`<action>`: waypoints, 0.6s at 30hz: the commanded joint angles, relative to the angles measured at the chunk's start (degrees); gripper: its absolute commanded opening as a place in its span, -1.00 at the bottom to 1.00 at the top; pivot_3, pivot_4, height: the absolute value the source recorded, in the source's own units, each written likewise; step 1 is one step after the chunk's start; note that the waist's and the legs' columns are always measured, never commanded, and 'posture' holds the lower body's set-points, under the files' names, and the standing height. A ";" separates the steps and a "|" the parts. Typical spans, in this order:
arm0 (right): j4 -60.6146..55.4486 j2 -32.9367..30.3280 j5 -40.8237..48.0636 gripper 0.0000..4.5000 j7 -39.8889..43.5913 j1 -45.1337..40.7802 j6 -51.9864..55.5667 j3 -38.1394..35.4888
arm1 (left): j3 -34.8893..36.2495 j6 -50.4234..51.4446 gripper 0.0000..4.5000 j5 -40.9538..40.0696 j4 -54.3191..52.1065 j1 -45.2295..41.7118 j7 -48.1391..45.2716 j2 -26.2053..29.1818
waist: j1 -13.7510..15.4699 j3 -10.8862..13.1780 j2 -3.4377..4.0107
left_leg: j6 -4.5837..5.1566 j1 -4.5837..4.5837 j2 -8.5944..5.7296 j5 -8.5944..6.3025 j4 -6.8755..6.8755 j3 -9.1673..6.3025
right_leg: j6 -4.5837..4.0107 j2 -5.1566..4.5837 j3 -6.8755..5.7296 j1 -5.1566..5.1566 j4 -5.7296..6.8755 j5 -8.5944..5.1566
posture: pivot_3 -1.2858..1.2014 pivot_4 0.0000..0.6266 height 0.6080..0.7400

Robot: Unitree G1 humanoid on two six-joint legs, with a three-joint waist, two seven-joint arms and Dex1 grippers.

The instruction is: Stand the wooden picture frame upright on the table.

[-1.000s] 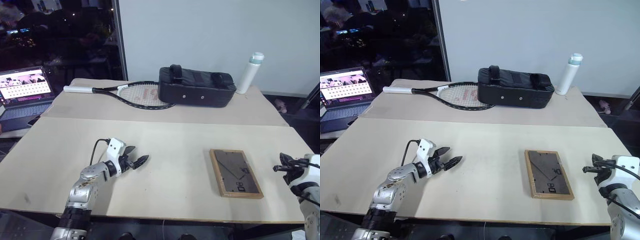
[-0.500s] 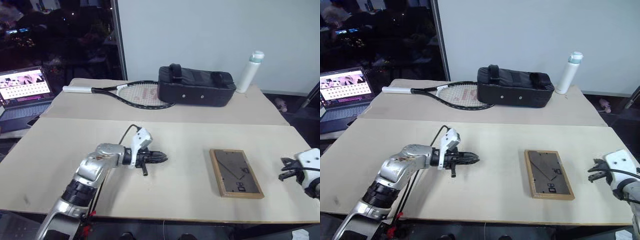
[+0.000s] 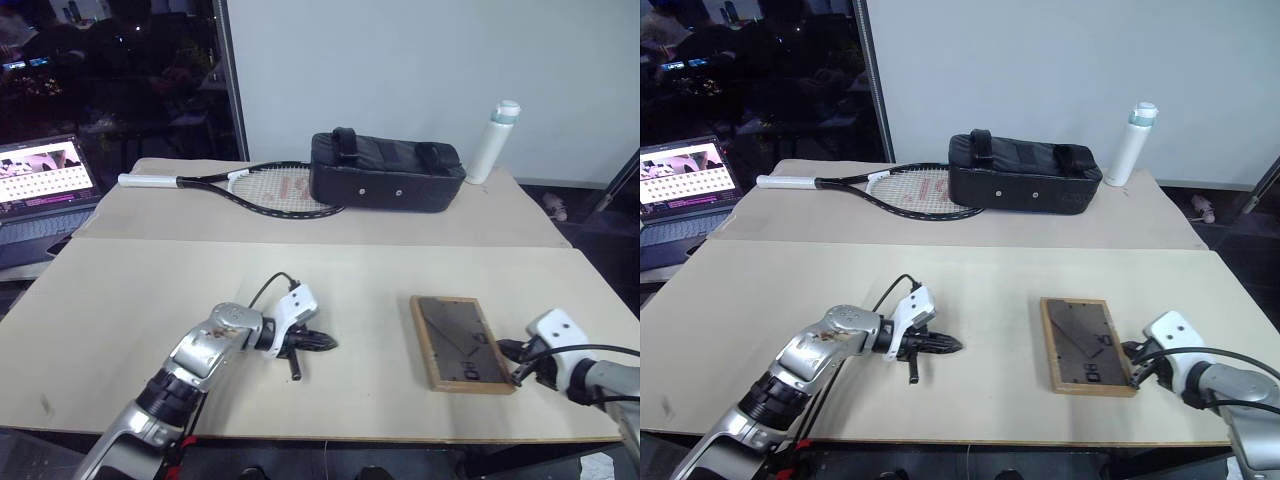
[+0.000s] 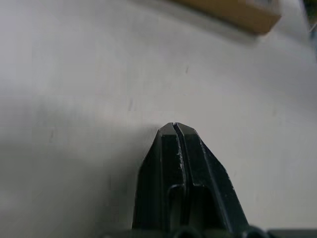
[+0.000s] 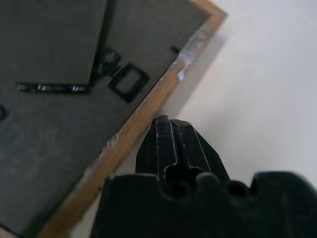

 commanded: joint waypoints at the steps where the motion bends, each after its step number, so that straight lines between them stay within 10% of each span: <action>1: -3.08 0.83 0.72 -1.00 0.85 -2.28 1.28 2.37 | 1.34 -0.63 -0.99 -0.05 -1.87 0.64 0.33 -0.44 | 0.23 0.01 -0.02 | 0.00 -0.01 0.00 0.00 0.05 0.00 | -0.07 0.00 0.00 0.02 0.00 -0.04 | 0.03 -0.52 0.46; 18: -5.54 16.73 -2.40 -1.00 -3.04 -12.95 6.00 19.08 | 5.55 1.64 -0.99 -1.03 -4.80 8.05 1.85 3.06 | -1.54 -0.01 -0.07 | 0.00 0.13 0.01 0.00 0.10 -0.06 | -0.19 0.06 0.00 0.03 0.31 -0.10 | 0.03 -0.52 0.46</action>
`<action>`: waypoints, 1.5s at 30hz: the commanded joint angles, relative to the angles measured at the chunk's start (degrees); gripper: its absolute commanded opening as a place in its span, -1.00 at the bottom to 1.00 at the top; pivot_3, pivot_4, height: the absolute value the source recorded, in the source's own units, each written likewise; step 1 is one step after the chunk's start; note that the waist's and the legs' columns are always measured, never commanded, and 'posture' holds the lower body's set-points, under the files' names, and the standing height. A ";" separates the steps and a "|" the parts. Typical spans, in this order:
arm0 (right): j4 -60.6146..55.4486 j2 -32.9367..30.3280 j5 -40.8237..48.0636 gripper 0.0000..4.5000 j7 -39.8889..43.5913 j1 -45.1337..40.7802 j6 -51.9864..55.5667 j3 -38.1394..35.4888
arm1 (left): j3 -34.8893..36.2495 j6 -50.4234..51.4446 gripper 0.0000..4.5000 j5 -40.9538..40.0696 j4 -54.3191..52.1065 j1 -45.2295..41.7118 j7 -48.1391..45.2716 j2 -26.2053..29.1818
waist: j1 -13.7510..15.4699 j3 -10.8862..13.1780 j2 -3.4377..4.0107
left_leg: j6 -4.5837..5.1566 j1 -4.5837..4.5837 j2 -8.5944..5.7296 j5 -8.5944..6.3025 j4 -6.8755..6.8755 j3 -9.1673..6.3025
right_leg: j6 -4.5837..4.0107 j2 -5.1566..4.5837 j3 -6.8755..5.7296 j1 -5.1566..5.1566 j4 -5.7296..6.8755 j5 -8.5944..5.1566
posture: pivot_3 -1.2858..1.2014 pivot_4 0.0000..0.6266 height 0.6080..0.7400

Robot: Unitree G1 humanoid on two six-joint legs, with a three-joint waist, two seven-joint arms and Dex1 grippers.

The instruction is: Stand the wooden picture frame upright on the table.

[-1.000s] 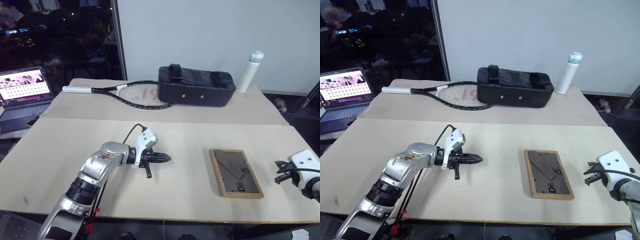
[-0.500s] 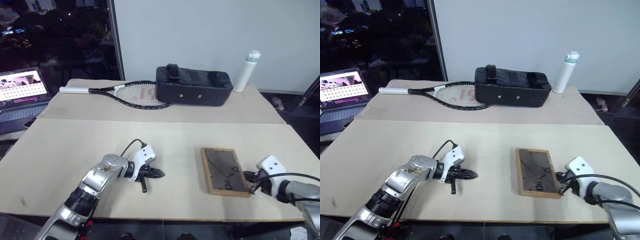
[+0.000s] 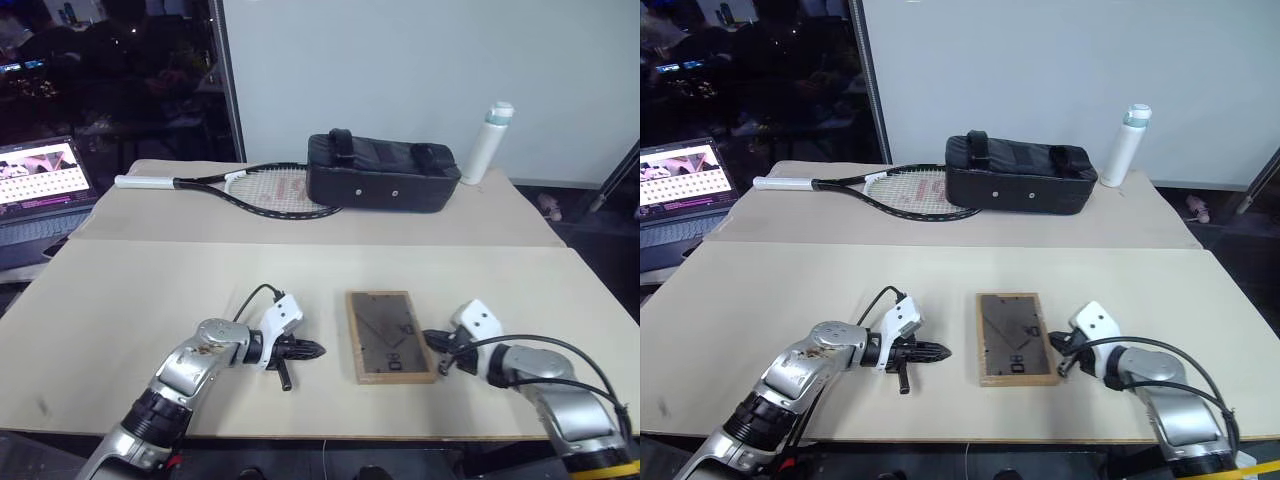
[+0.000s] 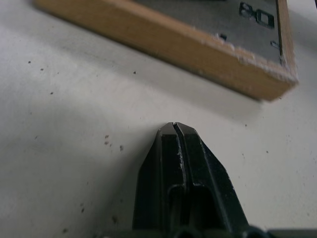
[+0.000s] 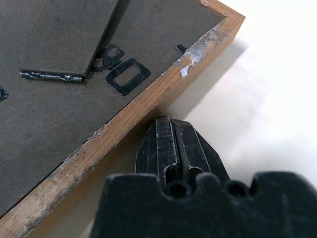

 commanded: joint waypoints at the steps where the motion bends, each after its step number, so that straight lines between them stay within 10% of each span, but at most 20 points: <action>1: -2.37 4.89 -0.78 -1.00 -2.03 -1.51 2.49 5.90 | 1.40 1.06 -0.99 -0.10 -1.28 3.17 -0.81 3.00 | -0.30 0.00 0.00 | 0.00 0.01 0.00 0.00 -0.02 0.00 | 0.00 0.01 0.00 -0.02 0.03 0.00 | 0.03 -0.52 0.46; 16: -4.72 4.34 -1.09 -1.00 -2.63 -0.47 5.97 5.55 | 15.85 9.27 -0.99 -5.90 3.93 4.57 6.15 4.33 | -0.07 -0.06 -0.08 | -0.01 0.10 0.01 0.00 -0.11 -0.01 | -0.24 0.01 0.00 -0.02 0.05 -0.14 | 0.03 -0.52 0.46; 26: -3.43 -1.01 -0.19 -1.00 0.86 1.63 3.93 4.15 | 39.63 53.94 0.55 -37.60 1.38 4.78 16.48 1.96 | 1.42 0.00 -0.26 | -0.06 -0.01 0.01 -0.04 -0.13 -0.06 | 0.07 -0.03 -0.13 -0.12 0.01 -0.13 | 0.03 -0.52 0.46; 29: -4.35 -1.03 0.27 -1.00 1.19 2.66 4.14 4.48 | 36.98 54.59 0.95 -50.49 7.27 3.85 23.81 2.99 | 1.63 -0.02 -0.31 | -0.06 0.00 0.01 -0.04 -0.12 -0.08 | -0.22 -0.04 -0.14 -0.41 0.02 -0.29 | 0.03 -0.52 0.46; 45: -14.14 1.44 1.97 -1.00 0.21 4.06 9.41 7.79 | 22.99 54.59 0.95 -67.31 14.87 0.94 58.64 -11.30 | 3.11 -1.28 -0.60 | -0.71 0.27 0.00 -0.47 -0.23 -0.08 | -0.26 -0.07 -0.15 0.06 -0.49 -0.31 | 0.03 -0.52 0.46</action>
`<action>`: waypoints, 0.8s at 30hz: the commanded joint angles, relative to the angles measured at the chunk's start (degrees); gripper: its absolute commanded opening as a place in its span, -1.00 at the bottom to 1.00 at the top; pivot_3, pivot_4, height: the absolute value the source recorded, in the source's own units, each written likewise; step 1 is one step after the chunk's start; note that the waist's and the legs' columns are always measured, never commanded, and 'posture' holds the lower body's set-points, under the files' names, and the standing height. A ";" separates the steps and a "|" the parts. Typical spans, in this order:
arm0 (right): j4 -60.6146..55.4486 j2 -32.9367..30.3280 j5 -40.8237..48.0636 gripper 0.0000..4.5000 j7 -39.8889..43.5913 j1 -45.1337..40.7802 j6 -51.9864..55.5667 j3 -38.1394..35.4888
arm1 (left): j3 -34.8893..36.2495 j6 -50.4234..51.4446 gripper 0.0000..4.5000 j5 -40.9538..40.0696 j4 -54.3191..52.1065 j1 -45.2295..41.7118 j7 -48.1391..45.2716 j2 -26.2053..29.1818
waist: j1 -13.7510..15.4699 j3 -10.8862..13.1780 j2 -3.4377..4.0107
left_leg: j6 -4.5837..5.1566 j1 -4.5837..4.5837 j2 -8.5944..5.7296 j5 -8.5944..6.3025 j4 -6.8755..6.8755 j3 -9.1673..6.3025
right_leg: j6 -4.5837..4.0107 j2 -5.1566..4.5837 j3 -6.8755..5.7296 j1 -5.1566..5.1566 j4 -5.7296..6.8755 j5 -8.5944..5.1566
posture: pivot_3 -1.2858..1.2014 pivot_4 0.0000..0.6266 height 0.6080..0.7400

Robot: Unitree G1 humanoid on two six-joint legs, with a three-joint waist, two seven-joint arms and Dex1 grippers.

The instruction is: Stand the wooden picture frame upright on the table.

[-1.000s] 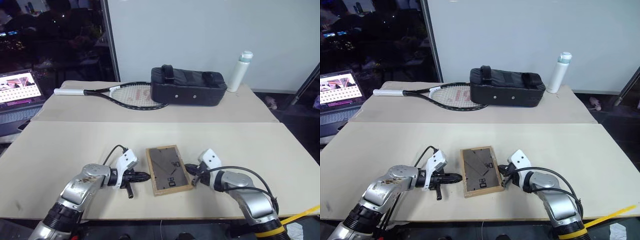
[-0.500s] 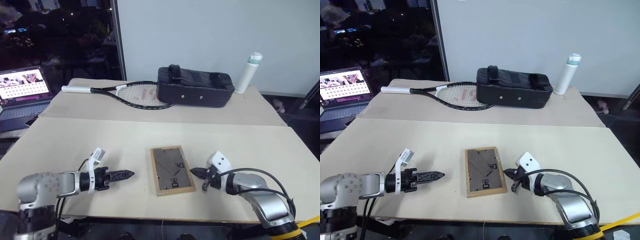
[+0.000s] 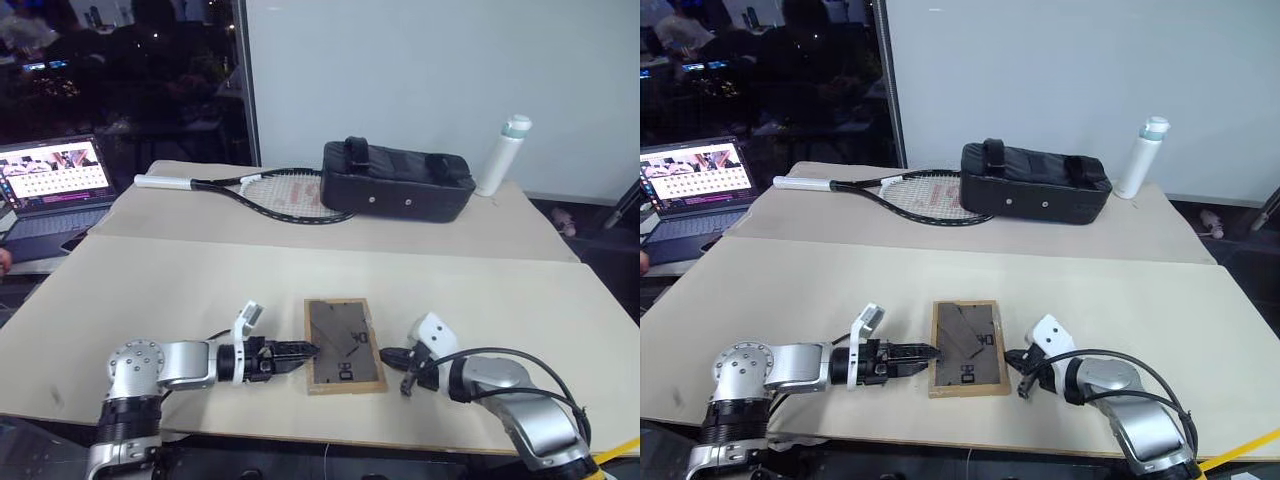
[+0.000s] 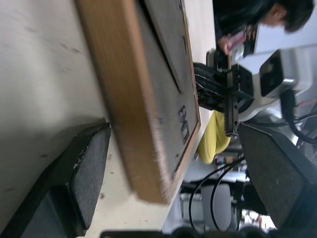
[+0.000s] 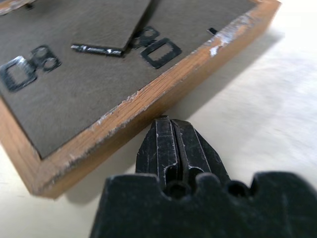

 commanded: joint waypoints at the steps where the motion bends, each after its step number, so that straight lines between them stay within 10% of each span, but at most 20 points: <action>1: -3.30 1.43 1.41 -1.00 -0.34 0.29 1.72 1.80 | -5.57 2.06 0.95 -1.38 4.54 0.70 5.81 -2.25 | 0.06 -0.06 0.03 | 0.00 0.00 0.00 -0.01 0.00 0.00 | 0.00 0.00 0.00 0.02 -0.04 0.00 | 0.03 -0.52 0.46; 6: -4.53 2.57 0.94 -1.00 -2.10 1.19 2.74 1.48 | -6.91 2.06 0.76 -5.53 6.54 -1.24 8.06 -2.55 | 0.49 -0.07 0.04 | -0.01 -0.01 -0.02 -0.02 0.00 0.00 | 0.02 0.00 0.00 0.08 -0.23 0.02 | 0.03 -0.52 0.46; 15: -4.32 2.44 1.17 -1.00 -3.06 1.41 2.66 0.47 | -10.84 2.06 -0.48 -8.71 5.60 -1.91 1.70 3.04 | 0.35 -0.05 0.01 | -0.07 -0.16 -0.03 -0.12 -0.11 -0.02 | 0.01 0.00 -0.01 -0.04 -0.36 0.01 | 0.03 -0.52 0.46; 24: -5.34 -2.85 21.93 -0.87 2.04 -3.62 13.63 -22.31 | -14.97 -9.71 -0.48 10.25 -5.27 -8.05 -23.58 11.10 | 0.43 0.40 0.03 | -0.12 -0.78 -0.03 -0.07 -0.07 -0.01 | -0.02 0.00 0.00 -0.34 -0.36 0.20 | 0.03 -0.52 0.46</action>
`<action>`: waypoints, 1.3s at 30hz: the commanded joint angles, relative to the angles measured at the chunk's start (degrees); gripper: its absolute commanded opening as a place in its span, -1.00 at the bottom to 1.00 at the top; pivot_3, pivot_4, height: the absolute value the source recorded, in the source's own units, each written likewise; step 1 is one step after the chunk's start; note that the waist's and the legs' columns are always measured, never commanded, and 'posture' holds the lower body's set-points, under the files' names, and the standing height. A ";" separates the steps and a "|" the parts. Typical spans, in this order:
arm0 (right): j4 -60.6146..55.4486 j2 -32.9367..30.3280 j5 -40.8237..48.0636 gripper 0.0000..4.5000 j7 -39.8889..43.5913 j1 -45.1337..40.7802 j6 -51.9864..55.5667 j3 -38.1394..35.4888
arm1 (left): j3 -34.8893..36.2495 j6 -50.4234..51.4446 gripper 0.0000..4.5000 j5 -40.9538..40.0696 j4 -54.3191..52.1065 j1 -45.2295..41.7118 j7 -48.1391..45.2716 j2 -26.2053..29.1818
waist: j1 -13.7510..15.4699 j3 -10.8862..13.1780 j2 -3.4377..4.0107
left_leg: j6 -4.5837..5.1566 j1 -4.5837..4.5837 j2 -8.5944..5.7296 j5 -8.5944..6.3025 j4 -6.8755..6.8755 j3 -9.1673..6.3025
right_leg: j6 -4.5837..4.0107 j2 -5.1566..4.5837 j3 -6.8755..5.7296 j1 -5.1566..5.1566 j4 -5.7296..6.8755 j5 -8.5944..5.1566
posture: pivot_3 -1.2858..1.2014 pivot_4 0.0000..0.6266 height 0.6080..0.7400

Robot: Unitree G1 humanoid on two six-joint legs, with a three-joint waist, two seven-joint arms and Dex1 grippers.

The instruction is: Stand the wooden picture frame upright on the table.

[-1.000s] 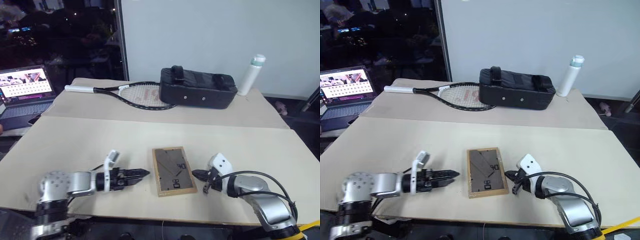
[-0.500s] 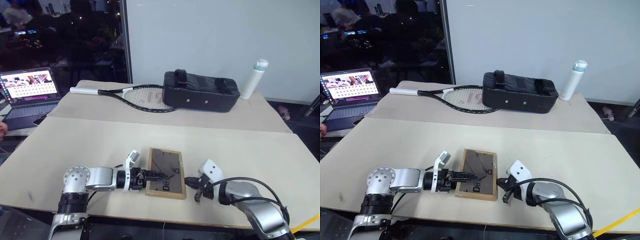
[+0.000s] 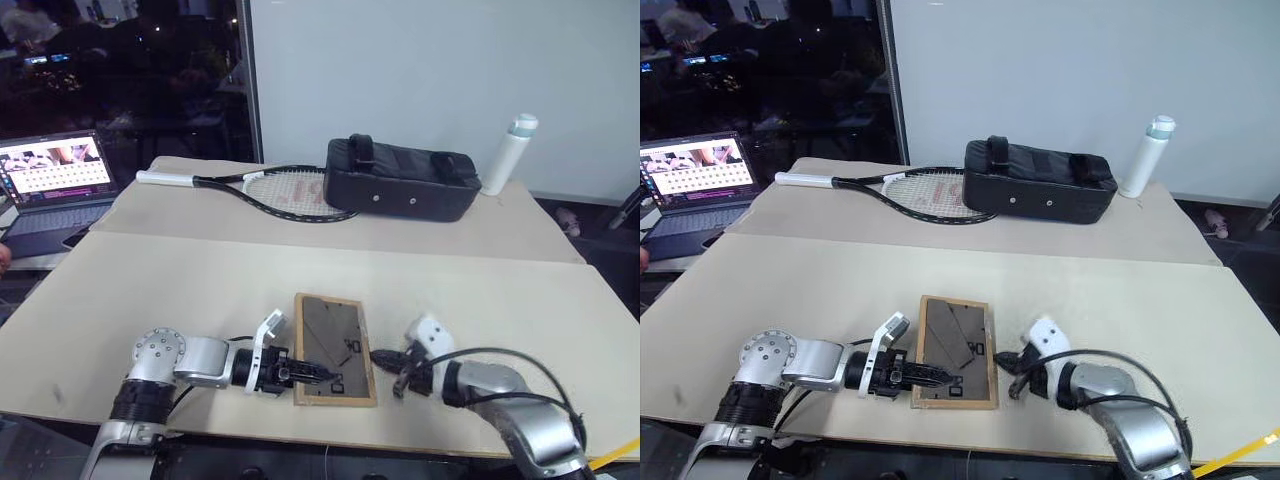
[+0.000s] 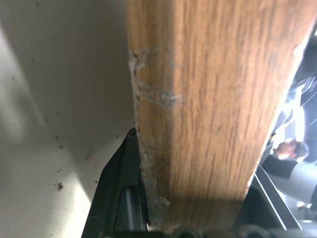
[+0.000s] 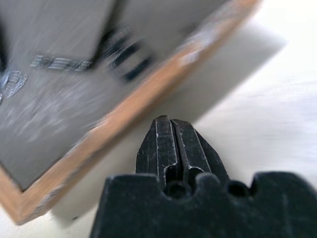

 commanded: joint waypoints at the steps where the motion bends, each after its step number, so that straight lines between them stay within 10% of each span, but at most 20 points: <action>1: -1.83 -4.75 10.49 -0.74 2.99 -3.70 5.45 -12.12 | -4.03 -8.68 -0.48 11.00 -5.88 -3.06 -14.72 4.62 | 0.13 0.04 0.02 | 0.00 -0.04 0.00 0.01 -0.01 0.00 | -0.05 0.00 0.00 -0.02 -0.01 0.05 | 0.03 -0.52 0.46; 7: -3.94 -7.71 22.57 0.07 2.62 -11.47 11.31 -17.07 | -8.35 -20.23 -0.48 23.08 -4.22 -7.39 -29.24 4.87 | -0.13 0.15 0.09 | 0.43 -0.22 0.00 0.26 -0.12 0.00 | 0.04 0.01 0.01 -0.28 -0.02 0.01 | 0.03 -0.52 0.46; 13: -8.10 -7.50 19.00 0.99 -0.09 -13.01 10.76 -5.40 | -9.42 -18.41 -0.48 27.13 -2.47 -11.34 -32.73 2.43 | -0.20 0.26 0.16 | 0.57 -0.64 0.00 0.27 -0.08 -0.01 | 0.38 0.01 0.01 -0.58 -0.02 0.17 | 0.03 -0.52 0.46; 28: -8.25 -1.23 15.08 1.00 -0.81 -14.37 5.58 6.00 | 0.92 5.22 -0.48 20.68 2.56 -14.56 -29.56 -2.27 | -0.34 0.38 0.27 | 0.66 -0.70 0.00 0.23 0.10 -0.06 | 0.52 0.03 -0.04 -0.60 0.14 0.10 | 0.03 -0.52 0.46; 39: -10.64 -4.14 27.52 1.00 3.77 -13.92 9.10 -0.61 | 0.33 5.86 -0.48 19.19 4.38 -16.03 -31.10 -0.26 | -0.29 0.38 0.28 | 0.66 -0.70 0.00 0.23 0.05 -0.09 | 0.34 0.03 -0.06 -0.59 0.21 0.19 | 0.03 -0.52 0.46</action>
